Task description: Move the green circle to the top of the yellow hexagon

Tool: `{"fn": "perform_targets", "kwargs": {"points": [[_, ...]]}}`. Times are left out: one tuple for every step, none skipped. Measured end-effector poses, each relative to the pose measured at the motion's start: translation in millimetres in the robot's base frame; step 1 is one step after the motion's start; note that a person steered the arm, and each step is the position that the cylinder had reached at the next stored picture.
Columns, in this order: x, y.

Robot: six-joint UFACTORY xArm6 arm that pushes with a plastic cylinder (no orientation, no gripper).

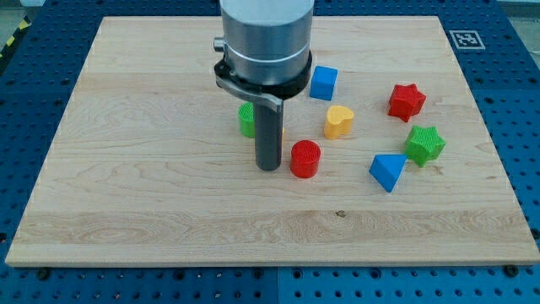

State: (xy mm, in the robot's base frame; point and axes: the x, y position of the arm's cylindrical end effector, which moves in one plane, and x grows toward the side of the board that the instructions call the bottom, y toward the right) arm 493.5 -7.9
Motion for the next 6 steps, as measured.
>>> {"fn": "perform_targets", "kwargs": {"points": [[-13.8, 0.0], [-18.2, -10.5], [-19.4, -41.7], [-27.0, -54.8], [-40.5, -54.8], [-49.6, -46.3]]}}
